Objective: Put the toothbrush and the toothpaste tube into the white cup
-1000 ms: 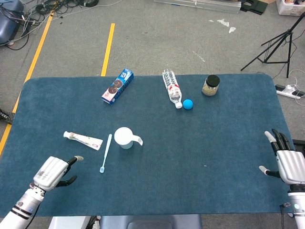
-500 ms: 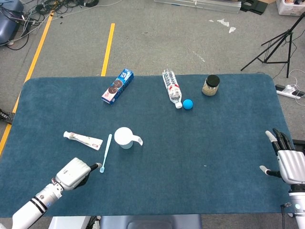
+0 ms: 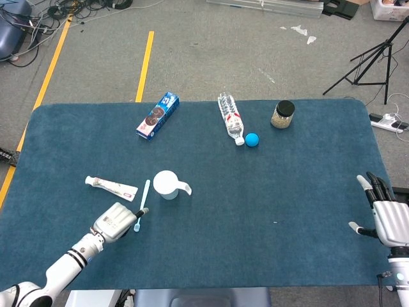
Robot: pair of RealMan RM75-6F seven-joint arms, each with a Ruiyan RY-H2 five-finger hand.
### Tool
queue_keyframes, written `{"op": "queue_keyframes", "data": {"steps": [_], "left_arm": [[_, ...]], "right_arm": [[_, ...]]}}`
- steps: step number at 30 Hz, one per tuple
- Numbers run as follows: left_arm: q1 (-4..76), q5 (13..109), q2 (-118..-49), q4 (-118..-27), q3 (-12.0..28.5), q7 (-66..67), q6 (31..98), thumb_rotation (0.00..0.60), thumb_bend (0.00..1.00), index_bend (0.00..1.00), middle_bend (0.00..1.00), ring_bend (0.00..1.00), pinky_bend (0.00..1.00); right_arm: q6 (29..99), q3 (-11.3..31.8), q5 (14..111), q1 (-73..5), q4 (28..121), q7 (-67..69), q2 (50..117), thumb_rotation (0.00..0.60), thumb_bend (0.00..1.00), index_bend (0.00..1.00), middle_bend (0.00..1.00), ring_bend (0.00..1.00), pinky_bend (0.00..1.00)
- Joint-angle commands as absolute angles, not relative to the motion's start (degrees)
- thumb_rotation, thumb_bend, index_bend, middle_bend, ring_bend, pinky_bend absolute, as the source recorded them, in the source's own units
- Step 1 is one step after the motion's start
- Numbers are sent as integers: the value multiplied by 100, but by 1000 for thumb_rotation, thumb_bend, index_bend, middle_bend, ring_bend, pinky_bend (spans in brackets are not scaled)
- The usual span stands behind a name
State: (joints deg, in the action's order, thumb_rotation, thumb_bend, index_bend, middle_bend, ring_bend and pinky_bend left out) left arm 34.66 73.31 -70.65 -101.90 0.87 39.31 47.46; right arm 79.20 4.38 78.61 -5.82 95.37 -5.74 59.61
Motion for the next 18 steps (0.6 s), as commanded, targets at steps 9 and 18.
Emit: {"op": "queue_keyframes", "data": {"steps": [9,18], "left_arm": [[3735,6972,-7493,-9897,-10,4230,4752,600,1000,175,1000,1000,1000],[3832,6599,-7630,-9616,-100,4282,4792,600,1000,187,1000,1000,1000]], "right_arm": [[7921,440,7870,-575,9546,-530,5934,600,0,3,11,56,501],[7936,436,7896,-567,9555,-510,5922,600,0,3,11,56,500]]}}
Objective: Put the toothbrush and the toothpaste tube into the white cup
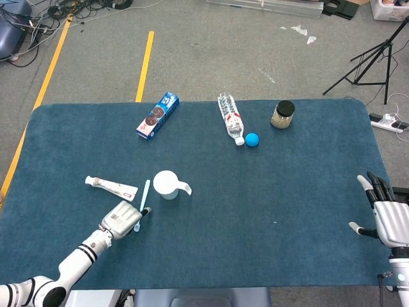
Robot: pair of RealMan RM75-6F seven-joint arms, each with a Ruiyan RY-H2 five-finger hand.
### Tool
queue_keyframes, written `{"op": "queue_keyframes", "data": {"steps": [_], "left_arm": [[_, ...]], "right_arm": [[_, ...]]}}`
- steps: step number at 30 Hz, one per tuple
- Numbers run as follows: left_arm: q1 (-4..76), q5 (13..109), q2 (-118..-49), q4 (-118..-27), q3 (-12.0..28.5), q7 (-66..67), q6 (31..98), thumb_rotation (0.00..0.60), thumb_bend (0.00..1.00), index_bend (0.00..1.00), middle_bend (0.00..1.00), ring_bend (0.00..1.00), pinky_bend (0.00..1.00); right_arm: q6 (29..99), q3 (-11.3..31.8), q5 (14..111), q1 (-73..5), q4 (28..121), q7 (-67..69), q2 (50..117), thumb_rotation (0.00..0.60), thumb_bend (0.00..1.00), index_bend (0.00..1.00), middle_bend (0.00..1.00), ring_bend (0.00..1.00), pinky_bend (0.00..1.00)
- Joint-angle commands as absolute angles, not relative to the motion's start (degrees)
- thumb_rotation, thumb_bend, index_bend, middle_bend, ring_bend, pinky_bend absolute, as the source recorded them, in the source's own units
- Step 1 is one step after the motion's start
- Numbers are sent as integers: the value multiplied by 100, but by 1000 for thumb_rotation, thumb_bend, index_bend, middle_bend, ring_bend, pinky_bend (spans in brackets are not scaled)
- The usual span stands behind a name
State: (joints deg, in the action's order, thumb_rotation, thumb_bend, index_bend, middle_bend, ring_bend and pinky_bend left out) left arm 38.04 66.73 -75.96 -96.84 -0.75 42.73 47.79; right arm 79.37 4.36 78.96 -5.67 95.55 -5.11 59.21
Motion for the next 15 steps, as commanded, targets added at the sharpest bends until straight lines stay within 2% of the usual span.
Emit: {"op": "queue_keyframes", "data": {"steps": [1,15], "left_arm": [[3841,6571,-7641,-9589,-110,4283,4795,600,1000,188,1000,1000,1000],[3923,6370,-7695,-9418,-300,4275,4891,600,1000,202,1000,1000,1000]], "right_arm": [[7933,438,7892,-568,9553,-510,5922,600,0,3,11,56,500],[7922,446,7876,-571,9552,-507,5919,600,0,3,11,56,501]]}}
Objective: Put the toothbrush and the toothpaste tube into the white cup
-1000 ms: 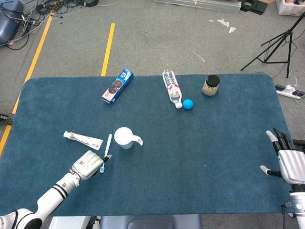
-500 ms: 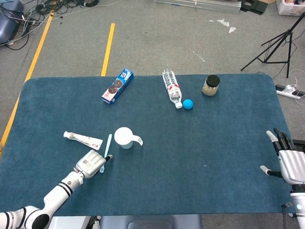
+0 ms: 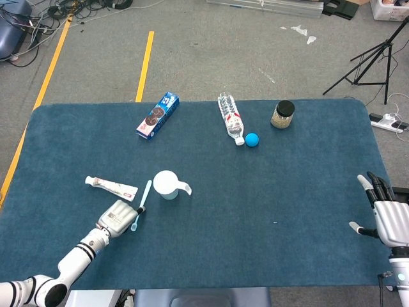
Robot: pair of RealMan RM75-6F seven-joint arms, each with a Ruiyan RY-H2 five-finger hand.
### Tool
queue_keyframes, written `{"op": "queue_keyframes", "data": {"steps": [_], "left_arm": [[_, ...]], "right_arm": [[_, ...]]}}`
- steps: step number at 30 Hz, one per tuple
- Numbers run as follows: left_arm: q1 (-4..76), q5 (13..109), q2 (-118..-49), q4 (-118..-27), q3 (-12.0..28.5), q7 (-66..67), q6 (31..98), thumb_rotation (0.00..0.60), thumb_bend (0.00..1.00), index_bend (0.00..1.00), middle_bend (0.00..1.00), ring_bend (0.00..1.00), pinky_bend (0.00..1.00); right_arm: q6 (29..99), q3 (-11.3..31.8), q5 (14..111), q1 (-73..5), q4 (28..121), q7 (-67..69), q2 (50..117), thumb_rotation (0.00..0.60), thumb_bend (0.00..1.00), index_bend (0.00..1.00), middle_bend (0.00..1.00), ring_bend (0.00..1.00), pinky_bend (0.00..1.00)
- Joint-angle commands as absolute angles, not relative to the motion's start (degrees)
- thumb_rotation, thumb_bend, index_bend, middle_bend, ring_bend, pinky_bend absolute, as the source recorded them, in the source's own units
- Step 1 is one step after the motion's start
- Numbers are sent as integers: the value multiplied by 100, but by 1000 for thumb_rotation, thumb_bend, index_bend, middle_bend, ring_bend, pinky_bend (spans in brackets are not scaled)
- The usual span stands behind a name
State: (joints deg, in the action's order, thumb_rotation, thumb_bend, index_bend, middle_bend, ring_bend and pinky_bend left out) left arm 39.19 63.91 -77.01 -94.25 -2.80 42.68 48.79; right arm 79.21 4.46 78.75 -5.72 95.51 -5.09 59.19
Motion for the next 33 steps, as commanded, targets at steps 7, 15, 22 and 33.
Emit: {"op": "queue_keyframes", "data": {"steps": [7,15,22,33], "left_arm": [[3935,6301,-7647,-9424,-385,4288,4957,600,1000,211,1000,1000,1000],[3932,6226,-7570,-9402,-453,4287,5046,600,1000,215,1000,1000,1000],[3925,6159,-7533,-9332,-483,4248,5094,600,1000,218,1000,1000,1000],[3826,6440,-7224,-9762,-579,3969,5270,600,1000,245,1000,1000,1000]], "right_arm": [[7912,446,7869,-573,9550,-508,5920,600,0,3,11,56,500],[7901,444,7865,-578,9544,-535,5935,600,0,3,11,56,501],[7899,446,7857,-580,9543,-545,5938,600,0,3,11,56,501],[7933,446,7876,-565,9557,-537,5929,600,0,3,11,56,501]]}}
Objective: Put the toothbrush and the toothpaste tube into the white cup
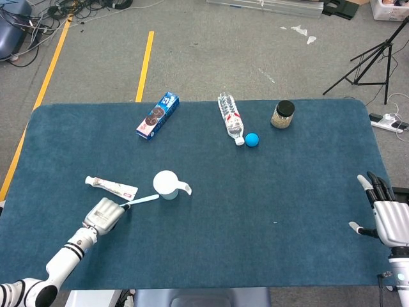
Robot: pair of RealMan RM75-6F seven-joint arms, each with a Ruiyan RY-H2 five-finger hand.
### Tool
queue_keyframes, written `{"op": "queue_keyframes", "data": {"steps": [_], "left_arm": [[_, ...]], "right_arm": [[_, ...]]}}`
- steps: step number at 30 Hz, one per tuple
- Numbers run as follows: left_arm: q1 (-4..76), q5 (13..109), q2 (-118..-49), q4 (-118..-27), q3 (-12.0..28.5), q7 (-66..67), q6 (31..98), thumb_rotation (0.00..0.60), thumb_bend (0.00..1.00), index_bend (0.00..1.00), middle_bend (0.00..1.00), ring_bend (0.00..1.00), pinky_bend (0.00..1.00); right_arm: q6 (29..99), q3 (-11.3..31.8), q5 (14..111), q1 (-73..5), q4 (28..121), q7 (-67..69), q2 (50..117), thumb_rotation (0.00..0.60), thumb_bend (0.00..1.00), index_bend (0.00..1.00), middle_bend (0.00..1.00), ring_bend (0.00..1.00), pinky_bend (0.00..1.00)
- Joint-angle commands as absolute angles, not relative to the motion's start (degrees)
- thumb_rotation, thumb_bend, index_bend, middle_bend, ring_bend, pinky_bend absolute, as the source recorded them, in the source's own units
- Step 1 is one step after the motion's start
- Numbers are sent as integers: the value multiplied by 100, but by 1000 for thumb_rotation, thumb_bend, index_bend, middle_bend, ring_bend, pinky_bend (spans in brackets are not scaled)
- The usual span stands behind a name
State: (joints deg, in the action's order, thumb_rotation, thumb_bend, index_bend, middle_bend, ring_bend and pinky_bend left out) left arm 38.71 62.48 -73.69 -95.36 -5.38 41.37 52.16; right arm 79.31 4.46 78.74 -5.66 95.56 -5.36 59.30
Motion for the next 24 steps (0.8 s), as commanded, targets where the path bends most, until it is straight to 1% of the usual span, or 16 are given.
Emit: {"op": "queue_keyframes", "data": {"steps": [1,5,6,7,9,11,13,14,15,16,18,19,20,21,23,24], "left_arm": [[3811,6537,-7153,-9871,-589,3894,5297,600,1000,249,1000,1000,1000],[3759,6771,-6963,-10125,-544,3632,5427,600,988,251,1000,990,1000],[3741,6785,-6935,-10158,-517,3577,5471,600,959,251,1000,968,999],[3712,6798,-6916,-10190,-474,3505,5545,600,912,255,998,925,978],[3653,6823,-6923,-10201,-406,3405,5686,600,798,276,950,846,904],[3573,6851,-6975,-10176,-337,3294,5851,600,642,305,856,759,816],[3502,6827,-7036,-10161,-291,3208,5960,600,465,334,699,627,714],[3464,6815,-7079,-10138,-265,3167,6018,600,412,345,633,574,681],[3437,6792,-7116,-10115,-242,3141,6059,600,338,361,525,488,633],[3417,6773,-7150,-10094,-220,3114,6084,600,269,380,391,380,572],[3381,6731,-7222,-10041,-156,3081,6159,600,194,395,246,268,509],[3369,6732,-7252,-10023,-124,3070,6200,600,159,398,191,228,483],[3362,6750,-7285,-9998,-88,3056,6245,600,133,395,189,235,480],[3358,6774,-7319,-9973,-49,3058,6298,600,118,393,217,268,498],[3350,6798,-7429,-9941,45,3067,6408,600,86,392,369,417,613],[3356,6836,-7487,-9910,87,3086,6463,600,68,393,515,542,728]], "right_arm": [[7937,444,7882,-563,9561,-536,5928,600,0,3,11,56,501],[7940,436,7899,-562,9570,-543,5929,600,0,4,12,56,501],[7940,433,7902,-561,9572,-544,5928,600,0,3,12,56,501],[7941,432,7904,-559,9573,-543,5928,600,0,3,12,56,500],[7946,434,7901,-557,9574,-541,5925,600,0,3,12,56,500],[7947,440,7894,-557,9574,-538,5923,600,0,3,12,56,501],[7946,441,7889,-556,9574,-536,5922,600,0,3,12,56,501],[7943,441,7885,-556,9573,-536,5922,600,0,3,13,56,501],[7939,440,7885,-557,9573,-536,5923,600,0,3,14,56,501],[7938,440,7886,-558,9574,-536,5922,600,0,3,16,56,501],[7941,441,7892,-559,9577,-534,5920,600,0,3,17,56,501],[7943,441,7892,-558,9578,-532,5920,600,0,3,17,56,501],[7945,442,7891,-556,9576,-530,5919,600,0,3,18,56,501],[7944,444,7888,-557,9575,-530,5918,600,0,3,18,56,501],[7938,446,7880,-558,9574,-532,5919,600,0,3,18,56,501],[7932,444,7878,-560,9574,-534,5920,600,0,3,18,56,501]]}}
